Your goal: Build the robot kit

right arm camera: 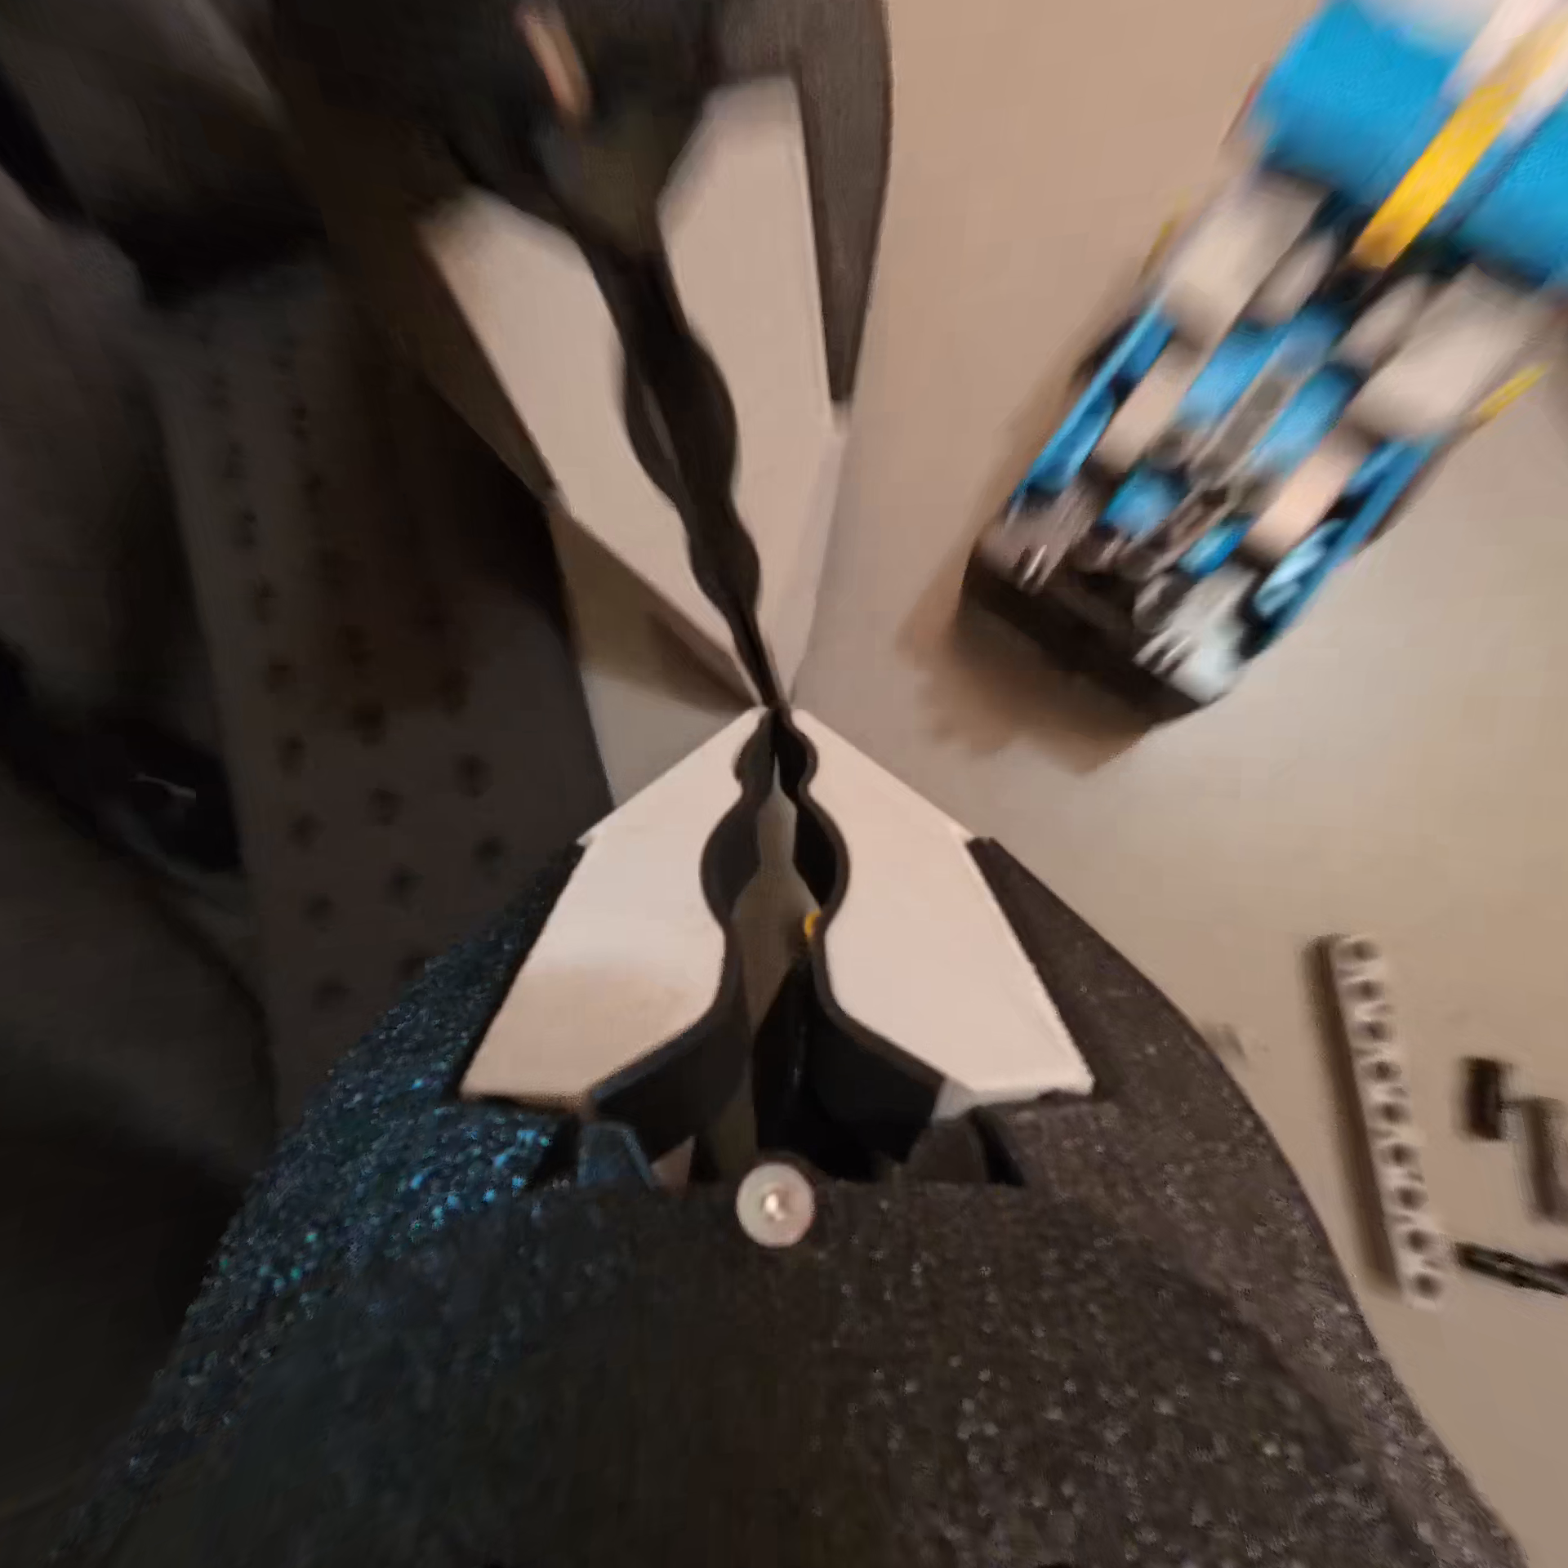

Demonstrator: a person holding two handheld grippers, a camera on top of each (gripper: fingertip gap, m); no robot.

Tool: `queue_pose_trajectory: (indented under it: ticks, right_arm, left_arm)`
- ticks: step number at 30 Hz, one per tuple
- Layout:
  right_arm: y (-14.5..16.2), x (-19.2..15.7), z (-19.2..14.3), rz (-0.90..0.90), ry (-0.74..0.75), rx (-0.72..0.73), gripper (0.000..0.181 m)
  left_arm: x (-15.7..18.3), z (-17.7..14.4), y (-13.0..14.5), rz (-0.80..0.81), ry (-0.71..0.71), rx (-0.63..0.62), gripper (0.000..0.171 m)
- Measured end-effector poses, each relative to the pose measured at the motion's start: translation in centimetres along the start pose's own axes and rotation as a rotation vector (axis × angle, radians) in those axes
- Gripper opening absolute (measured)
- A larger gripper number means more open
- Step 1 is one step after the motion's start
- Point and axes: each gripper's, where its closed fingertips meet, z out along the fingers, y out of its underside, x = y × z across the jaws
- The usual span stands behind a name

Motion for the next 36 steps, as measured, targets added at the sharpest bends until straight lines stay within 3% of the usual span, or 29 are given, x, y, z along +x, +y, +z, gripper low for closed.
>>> queue_pose_trajectory:
  ticks: [1, 2, 3, 6, 8, 9, 13, 16, 20, 24, 28, 33, 36]
  right_arm:
    - [-2.2, 0.0, -2.0, 0.012, -0.006, 0.129, 0.000]
    - [-2.7, 1.3, -3.5, 0.028, 0.043, 0.160, 0.000]
    - [-2.2, 2.8, -4.5, 0.047, 0.111, 0.147, 0.000]
    - [-1.8, 4.0, -8.2, 0.114, 0.122, 0.217, 0.000]
    - [0.5, 5.3, -11.2, 0.154, 0.120, 0.243, 0.000]
    - [1.3, 5.2, -12.2, 0.189, 0.217, 0.211, 0.000]
    - [10.5, 8.5, -19.3, 0.368, 0.578, 0.097, 0.000]
    - [13.6, 8.1, -22.8, 0.452, 0.696, 0.177, 0.000]
    - [15.9, 6.6, -22.2, 0.567, 0.640, 0.216, 0.007]
    - [20.1, 6.3, -23.0, 0.585, 0.672, 0.037, 0.014]
    - [19.8, 6.3, -20.1, 0.620, 0.521, 0.064, 0.022]
    - [19.8, 7.3, -18.2, 0.574, 0.506, 0.010, 0.021]
    - [18.7, 8.4, -18.4, 0.543, 0.510, 0.035, 0.020]
  left_arm:
    - [-0.1, -0.1, -0.1, -0.013, 0.004, 0.006, 0.000]
    - [-0.2, -0.2, -0.2, -0.022, 0.006, 0.016, 0.000]
    - [-0.2, -0.3, -0.3, -0.031, 0.013, 0.028, 0.000]
    - [-0.3, -0.9, -0.9, -0.058, 0.026, 0.079, 0.000]
    - [-0.2, -1.1, -1.0, -0.064, 0.036, 0.093, 0.000]
    - [-0.3, -1.2, -1.1, -0.069, 0.033, 0.102, 0.000]
    - [-0.6, -1.9, -1.7, -0.112, 0.048, 0.155, 0.000]
    - [-1.0, -2.0, -1.8, -0.142, 0.053, 0.162, 0.000]
    - [-1.2, -2.0, -2.0, -0.144, 0.042, 0.166, 0.000]
    - [-1.2, -2.1, -2.5, -0.145, 0.045, 0.194, 0.000]
    - [-1.6, -2.2, -2.9, -0.173, 0.045, 0.208, 0.000]
    - [-1.6, -2.3, -3.4, -0.180, 0.025, 0.203, 0.000]
    - [-1.6, -2.8, -5.9, -0.156, 0.013, 0.211, 0.007]
